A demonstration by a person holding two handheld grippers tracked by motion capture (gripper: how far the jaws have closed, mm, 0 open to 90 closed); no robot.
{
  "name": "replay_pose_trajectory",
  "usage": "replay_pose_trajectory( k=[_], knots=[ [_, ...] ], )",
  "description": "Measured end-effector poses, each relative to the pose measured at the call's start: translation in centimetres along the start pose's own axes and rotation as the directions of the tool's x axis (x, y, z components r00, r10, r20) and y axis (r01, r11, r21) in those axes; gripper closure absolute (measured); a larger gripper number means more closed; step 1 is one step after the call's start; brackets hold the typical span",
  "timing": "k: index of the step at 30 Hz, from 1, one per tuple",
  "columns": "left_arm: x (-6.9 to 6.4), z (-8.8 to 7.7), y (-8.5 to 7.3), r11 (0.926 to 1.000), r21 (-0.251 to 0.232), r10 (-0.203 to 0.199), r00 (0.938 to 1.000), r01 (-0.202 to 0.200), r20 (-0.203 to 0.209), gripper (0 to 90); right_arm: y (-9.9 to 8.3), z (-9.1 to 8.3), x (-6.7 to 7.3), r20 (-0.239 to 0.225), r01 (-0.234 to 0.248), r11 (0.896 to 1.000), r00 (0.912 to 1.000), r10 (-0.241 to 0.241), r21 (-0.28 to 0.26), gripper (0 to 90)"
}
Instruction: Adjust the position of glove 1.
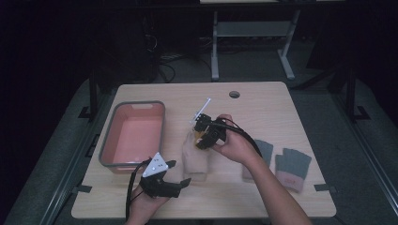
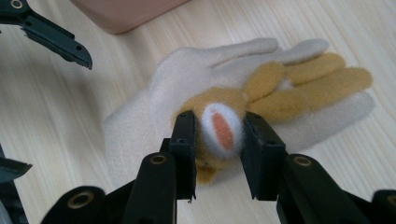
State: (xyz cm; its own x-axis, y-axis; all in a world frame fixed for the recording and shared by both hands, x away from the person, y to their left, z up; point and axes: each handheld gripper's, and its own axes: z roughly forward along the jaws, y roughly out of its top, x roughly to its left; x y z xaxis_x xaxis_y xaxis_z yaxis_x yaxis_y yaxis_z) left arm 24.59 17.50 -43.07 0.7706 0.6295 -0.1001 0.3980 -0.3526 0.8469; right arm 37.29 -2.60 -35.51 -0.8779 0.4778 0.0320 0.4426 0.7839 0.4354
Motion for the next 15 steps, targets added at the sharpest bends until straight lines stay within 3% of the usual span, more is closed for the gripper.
replay_pose_trajectory(
  k=[8,14,15],
  knots=[
    [0.0,0.0,0.0,0.9997,-0.006,-0.024,0.9997,0.024,-0.002,16.5,0.3,1.3,0.2,-0.027,-0.004,1.000,0.9996,0.005,0.015,67.3],
    [0.3,0.0,0.0,0.9998,0.019,-0.006,0.9999,0.006,-0.010,16.6,-0.3,2.7,0.0,-0.044,-0.024,0.999,0.9987,0.026,0.031,67.0],
    [0.2,0.1,-0.1,0.9994,0.025,-0.025,0.9996,0.025,-0.011,16.6,-0.4,2.9,-0.1,-0.047,-0.030,0.999,0.9984,0.031,0.030,66.9]
  ],
)
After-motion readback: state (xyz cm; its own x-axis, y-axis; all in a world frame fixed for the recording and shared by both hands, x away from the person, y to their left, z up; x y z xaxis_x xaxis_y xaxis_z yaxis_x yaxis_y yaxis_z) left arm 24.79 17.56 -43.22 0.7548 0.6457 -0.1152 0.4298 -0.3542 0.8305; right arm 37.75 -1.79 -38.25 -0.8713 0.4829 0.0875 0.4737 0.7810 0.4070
